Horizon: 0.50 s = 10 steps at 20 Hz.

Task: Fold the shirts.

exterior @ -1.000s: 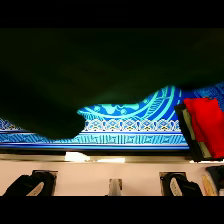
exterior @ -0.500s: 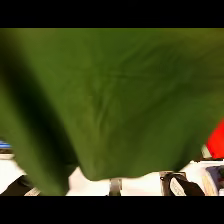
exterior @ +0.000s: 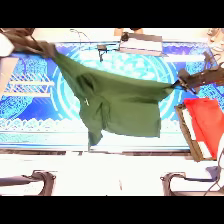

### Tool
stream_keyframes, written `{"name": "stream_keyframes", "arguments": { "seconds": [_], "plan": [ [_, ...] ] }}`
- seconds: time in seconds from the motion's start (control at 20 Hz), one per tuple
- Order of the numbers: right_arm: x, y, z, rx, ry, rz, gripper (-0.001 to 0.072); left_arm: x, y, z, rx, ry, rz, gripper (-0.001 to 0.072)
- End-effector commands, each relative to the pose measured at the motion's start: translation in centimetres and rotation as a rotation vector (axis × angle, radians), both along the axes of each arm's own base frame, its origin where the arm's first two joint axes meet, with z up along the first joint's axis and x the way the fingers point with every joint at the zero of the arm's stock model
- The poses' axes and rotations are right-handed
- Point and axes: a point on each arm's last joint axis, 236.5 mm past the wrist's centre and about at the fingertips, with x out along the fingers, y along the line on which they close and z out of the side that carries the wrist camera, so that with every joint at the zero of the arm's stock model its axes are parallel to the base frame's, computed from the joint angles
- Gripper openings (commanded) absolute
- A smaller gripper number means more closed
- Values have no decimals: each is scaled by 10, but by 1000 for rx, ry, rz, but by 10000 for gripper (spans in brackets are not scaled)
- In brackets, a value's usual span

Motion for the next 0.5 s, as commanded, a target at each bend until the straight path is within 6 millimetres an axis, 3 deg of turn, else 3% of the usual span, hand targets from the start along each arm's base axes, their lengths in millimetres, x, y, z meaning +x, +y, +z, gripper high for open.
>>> {"name": "stream_keyframes", "arguments": {
  "seconds": [0.0,0.1,0.15,0.25,0.3,0.4,0.45],
  "plan": [
    [10,16,-31,121,70,-12,23,-16,-30,-109,-77,375,-15,37],
    [10,16,-32,101,44,28,23,-26,-50,-142,-116,496,-49,41],
    [8,16,-33,93,46,42,23,-32,-60,-156,-138,554,-68,109],
    [0,18,-34,98,75,63,24,-49,-71,-172,-167,660,-95,477],
    [-7,20,-34,101,92,94,78,-60,-71,-176,-162,709,-104,556],
    [-29,23,-37,89,137,194,269,-85,-64,-176,-122,800,-138,555],
    [-44,19,-42,62,185,242,307,-93,-63,-175,-113,823,-146,555]
  ]
}}
